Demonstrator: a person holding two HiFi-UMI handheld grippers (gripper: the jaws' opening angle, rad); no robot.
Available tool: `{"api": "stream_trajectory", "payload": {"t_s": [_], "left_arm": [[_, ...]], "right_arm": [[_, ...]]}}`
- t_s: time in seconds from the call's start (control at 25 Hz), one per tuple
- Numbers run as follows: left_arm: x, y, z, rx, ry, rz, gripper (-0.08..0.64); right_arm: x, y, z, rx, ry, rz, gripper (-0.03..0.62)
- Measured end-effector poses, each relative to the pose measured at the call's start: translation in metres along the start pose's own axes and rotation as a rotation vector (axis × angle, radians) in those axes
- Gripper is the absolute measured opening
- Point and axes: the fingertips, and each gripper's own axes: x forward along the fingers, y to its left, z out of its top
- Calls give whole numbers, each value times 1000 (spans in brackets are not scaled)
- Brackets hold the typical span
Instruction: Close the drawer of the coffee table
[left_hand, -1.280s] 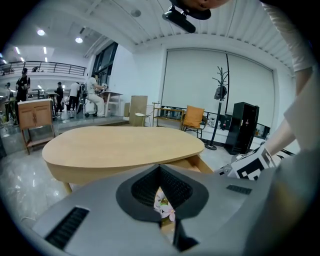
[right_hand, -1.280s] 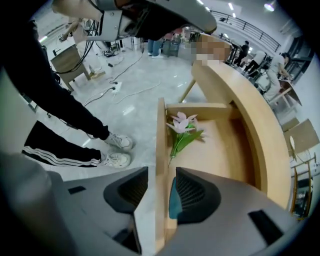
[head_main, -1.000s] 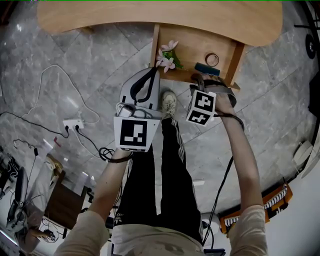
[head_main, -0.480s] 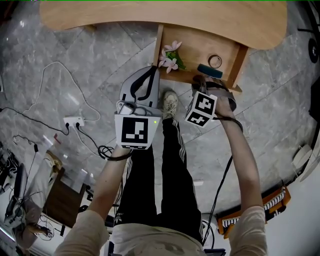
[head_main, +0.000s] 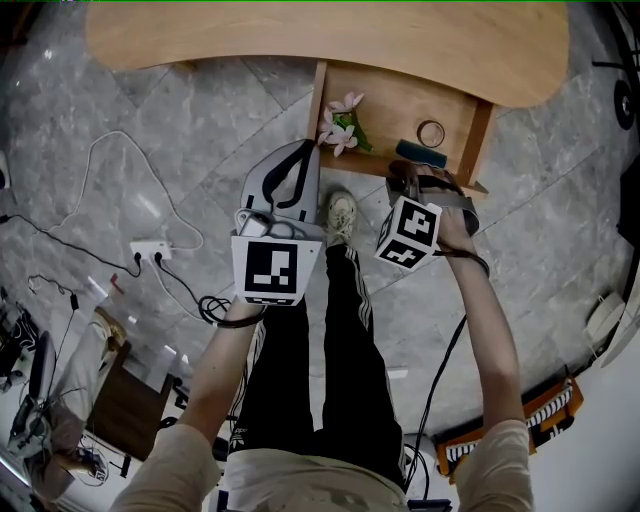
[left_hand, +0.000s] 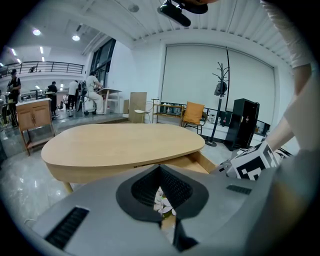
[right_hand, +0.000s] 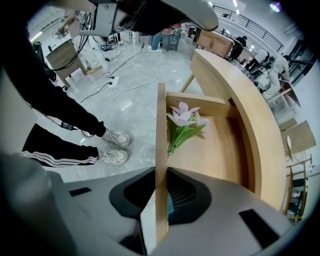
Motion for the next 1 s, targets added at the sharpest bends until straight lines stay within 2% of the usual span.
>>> {"api": "stream_trajectory", "payload": {"t_s": [0.16,0.56,0.8,1.0], "left_arm": [[1,-2,1,20,9,-7,8],[15,-4,-5,15,20,-13,8],[24,2,-10,20,41,-24,8],[23,1,-11,28,50,-28,8]], "right_arm": [[-13,-7,-4,-3,5,-2,78],[-14,-32,-9,13,5,-35,80],[-10,-66,-13,83,21,-150,87],[-12,-90,-16,210,13,-246,103]]}}
